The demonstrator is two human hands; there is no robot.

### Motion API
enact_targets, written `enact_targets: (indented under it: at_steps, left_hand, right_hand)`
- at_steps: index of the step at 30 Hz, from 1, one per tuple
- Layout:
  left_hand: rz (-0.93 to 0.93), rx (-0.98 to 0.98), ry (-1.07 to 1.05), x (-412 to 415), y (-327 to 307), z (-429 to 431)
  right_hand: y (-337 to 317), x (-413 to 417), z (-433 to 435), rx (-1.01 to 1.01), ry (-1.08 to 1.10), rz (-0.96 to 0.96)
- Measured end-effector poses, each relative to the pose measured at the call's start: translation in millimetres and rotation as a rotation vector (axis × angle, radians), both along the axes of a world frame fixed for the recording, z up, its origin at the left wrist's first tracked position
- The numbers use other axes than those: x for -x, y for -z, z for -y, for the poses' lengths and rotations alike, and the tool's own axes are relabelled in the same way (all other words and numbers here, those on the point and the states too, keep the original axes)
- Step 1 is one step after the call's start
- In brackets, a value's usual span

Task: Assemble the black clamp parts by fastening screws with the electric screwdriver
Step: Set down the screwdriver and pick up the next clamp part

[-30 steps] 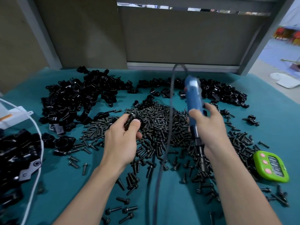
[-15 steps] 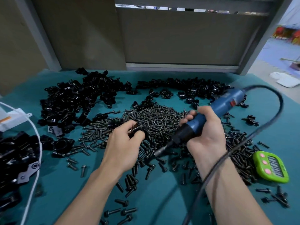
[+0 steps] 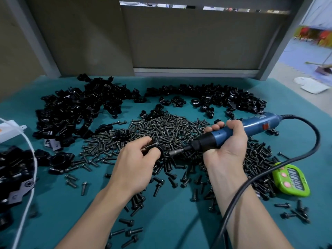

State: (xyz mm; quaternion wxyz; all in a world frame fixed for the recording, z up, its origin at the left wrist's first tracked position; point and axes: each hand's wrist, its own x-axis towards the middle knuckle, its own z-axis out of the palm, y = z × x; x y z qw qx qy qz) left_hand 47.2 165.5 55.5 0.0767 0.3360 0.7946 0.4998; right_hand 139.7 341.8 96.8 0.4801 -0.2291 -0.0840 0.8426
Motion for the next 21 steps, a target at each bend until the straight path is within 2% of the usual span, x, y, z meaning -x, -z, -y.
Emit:
enact_targets:
  at_steps: [7, 13, 21]
  left_hand:
    - [0.000, 0.025, -0.028, -1.4, 1.5, 0.4]
    - [0.081, 0.009, -0.035, -1.8, -1.6, -0.9]
    - [0.026, 0.031, -0.028, -1.6, -3.2, 0.8]
  right_hand:
    - [-0.4, 1.2, 3.9, -0.025, -0.005, -0.029]
    - [-2.6, 2.0, 2.9, -0.054, 0.015, -0.027]
    - [-2.2, 2.4, 3.6, -0.126, 0.014, -0.014]
